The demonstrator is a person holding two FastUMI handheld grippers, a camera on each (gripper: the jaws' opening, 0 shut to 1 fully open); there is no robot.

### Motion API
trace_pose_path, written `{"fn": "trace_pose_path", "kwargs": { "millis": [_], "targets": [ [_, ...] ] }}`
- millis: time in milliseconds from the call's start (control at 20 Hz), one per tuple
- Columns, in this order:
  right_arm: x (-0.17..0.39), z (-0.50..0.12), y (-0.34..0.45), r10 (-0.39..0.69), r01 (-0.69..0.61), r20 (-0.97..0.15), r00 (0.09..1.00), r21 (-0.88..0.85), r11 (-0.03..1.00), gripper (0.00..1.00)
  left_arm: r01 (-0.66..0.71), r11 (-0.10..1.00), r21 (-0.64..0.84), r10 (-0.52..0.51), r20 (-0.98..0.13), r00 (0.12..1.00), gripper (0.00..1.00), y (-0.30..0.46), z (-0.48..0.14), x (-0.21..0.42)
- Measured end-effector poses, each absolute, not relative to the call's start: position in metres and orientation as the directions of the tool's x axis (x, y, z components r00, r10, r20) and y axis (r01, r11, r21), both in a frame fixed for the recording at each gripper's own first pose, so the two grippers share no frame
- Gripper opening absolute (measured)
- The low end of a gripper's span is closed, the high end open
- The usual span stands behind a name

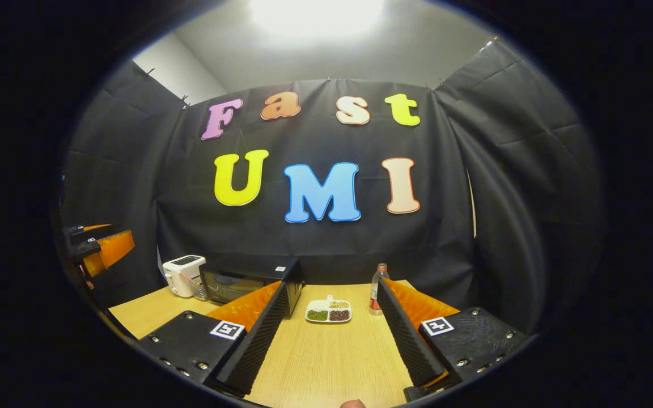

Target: Open the electric oven with the left hand, put the food in, and close the electric oven.

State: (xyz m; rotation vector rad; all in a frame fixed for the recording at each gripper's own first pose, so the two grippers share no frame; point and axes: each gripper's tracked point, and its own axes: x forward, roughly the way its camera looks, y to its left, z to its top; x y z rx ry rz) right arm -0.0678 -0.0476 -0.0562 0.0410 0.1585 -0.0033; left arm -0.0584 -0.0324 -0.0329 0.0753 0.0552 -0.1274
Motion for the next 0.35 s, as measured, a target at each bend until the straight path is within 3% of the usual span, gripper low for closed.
{"fn": "trace_pose_path", "kwargs": {
  "millis": [350],
  "targets": [
    [-0.075,-0.047,-0.045,-0.013,0.014,-0.142,0.99,0.009,1.0,0.98,0.128,0.99,0.067,-0.124,-0.057,0.991,0.98,-0.021,-0.019,-0.063]
  ]
}}
